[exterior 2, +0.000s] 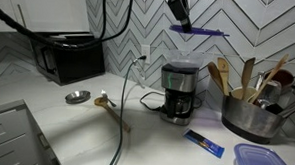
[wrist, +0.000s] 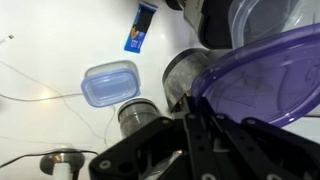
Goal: Pick up the purple lid from the clear lunch box on the coffee machine and put it on the kitchen counter
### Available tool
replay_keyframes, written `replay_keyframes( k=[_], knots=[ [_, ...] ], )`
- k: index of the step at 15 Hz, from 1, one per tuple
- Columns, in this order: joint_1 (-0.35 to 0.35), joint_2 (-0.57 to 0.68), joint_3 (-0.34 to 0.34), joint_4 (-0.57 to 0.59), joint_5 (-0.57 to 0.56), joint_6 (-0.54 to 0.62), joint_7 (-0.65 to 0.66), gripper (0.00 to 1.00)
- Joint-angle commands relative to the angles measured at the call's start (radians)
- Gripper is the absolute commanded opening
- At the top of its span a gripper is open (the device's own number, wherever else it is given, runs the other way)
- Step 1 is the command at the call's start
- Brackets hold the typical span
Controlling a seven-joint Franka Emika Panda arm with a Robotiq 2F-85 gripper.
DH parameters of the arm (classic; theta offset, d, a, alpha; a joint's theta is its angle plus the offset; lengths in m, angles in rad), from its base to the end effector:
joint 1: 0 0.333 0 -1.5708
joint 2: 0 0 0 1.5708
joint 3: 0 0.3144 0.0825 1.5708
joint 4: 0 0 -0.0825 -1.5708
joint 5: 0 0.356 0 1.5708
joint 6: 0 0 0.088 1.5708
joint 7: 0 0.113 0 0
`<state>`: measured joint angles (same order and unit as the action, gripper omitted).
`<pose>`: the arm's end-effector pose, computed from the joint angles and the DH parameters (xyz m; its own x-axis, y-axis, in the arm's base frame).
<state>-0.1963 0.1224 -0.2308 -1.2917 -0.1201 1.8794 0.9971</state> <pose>0.5351 -0.2415 0.7131 0.0948 -0.9258 0.3659 -0.9308 -0.2127 -0.2972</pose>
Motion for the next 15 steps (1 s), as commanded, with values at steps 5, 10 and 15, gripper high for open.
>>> replay_keyframes(
  k=[5, 10, 15],
  knots=[
    [-0.003, -0.171, -0.022, -0.293, -0.118, 0.024, 0.303, 0.02],
    [-0.027, -0.199, -0.011, -0.407, -0.231, 0.016, 0.453, 0.02],
    [-0.017, -0.203, 0.012, -0.542, -0.365, 0.021, 0.566, 0.02]
  ],
)
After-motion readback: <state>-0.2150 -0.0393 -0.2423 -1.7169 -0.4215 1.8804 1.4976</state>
